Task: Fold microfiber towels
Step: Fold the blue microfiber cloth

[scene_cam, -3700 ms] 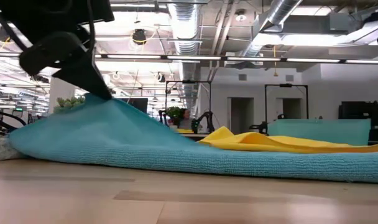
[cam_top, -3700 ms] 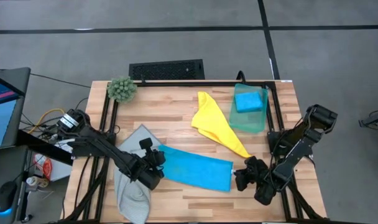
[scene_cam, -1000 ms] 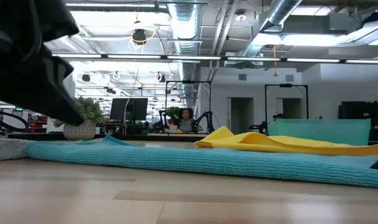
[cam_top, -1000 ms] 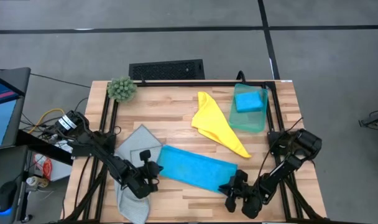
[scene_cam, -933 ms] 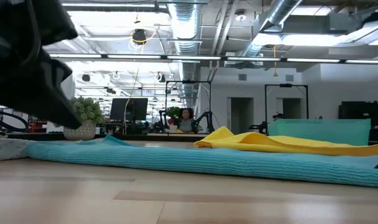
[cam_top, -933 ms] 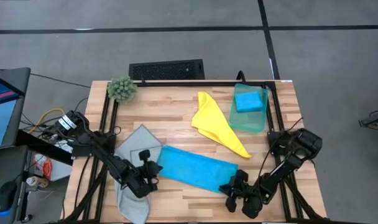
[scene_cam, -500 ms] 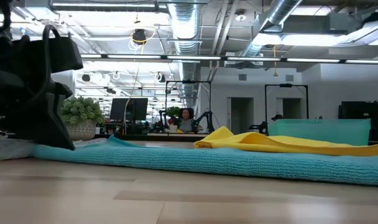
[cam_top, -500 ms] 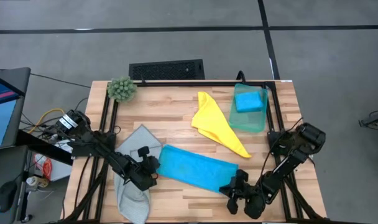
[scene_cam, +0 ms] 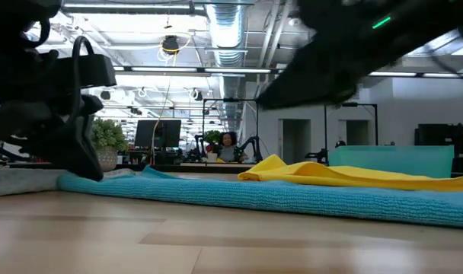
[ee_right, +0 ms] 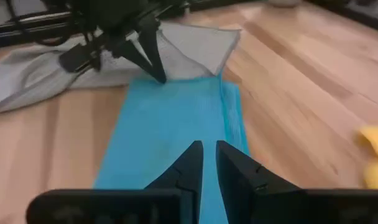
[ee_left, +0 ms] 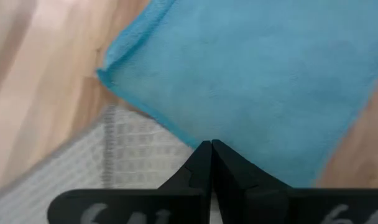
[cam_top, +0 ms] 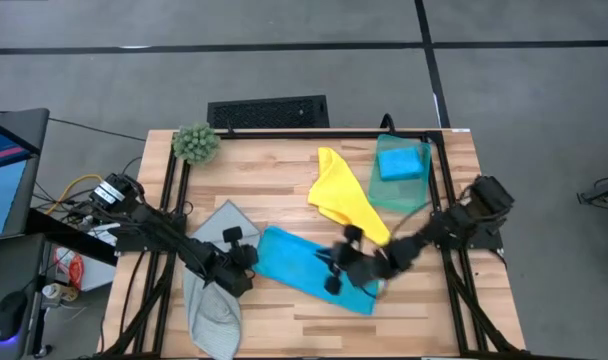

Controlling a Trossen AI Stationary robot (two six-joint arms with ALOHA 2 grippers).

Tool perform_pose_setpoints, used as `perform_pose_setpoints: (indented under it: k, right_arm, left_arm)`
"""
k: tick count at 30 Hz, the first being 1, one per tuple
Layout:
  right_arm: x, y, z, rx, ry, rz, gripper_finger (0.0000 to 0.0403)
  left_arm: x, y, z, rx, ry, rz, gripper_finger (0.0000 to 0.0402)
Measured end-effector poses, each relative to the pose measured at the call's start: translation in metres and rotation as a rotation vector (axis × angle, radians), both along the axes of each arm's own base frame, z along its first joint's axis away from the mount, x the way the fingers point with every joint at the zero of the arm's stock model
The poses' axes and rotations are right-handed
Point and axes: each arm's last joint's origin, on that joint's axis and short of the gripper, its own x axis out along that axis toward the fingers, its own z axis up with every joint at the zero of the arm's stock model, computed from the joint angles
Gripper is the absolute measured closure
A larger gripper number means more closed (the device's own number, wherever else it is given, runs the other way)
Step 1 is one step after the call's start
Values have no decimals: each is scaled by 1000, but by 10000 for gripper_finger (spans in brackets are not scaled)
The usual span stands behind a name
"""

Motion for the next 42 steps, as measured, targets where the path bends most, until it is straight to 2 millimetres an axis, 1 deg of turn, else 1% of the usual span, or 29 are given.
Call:
perform_pose_setpoints:
  k: [4,7,10,13,16,19,22,26,34,36,38,40,42]
  right_arm:
    - [36,-36,-9,-5,0,35,333]
    - [61,-54,-16,-25,28,73,333]
    - [87,-63,-21,-37,41,127,333]
    - [109,-66,-30,-70,110,171,333]
    - [125,-69,-35,-104,173,182,333]
    - [133,-72,-35,-112,219,176,333]
    - [133,-80,-43,-103,292,138,333]
    - [128,-90,-47,-87,362,82,333]
    - [112,-113,-45,-148,485,-233,333]
    - [107,-118,-41,-167,491,-318,333]
    - [103,-121,-31,-178,494,-364,333]
    - [100,-121,-15,-183,477,-358,333]
    - [93,-114,4,-201,491,-328,333]
  left_arm:
    - [3,5,1,20,9,-6,397]
    - [2,5,2,19,9,-4,397]
    - [0,6,6,19,9,-4,397]
    - [-3,8,13,-4,-1,19,397]
    - [-6,8,18,-25,-19,37,397]
    - [-6,7,21,-33,-32,31,397]
    - [-7,6,21,-32,-29,28,397]
    - [-7,6,21,-34,-31,28,397]
    - [-7,6,21,-34,-31,28,397]
    - [-7,6,21,-31,-33,29,397]
    - [-7,6,21,-22,-43,34,397]
    - [-6,6,22,-4,-64,43,397]
    - [-2,5,24,3,-120,56,397]
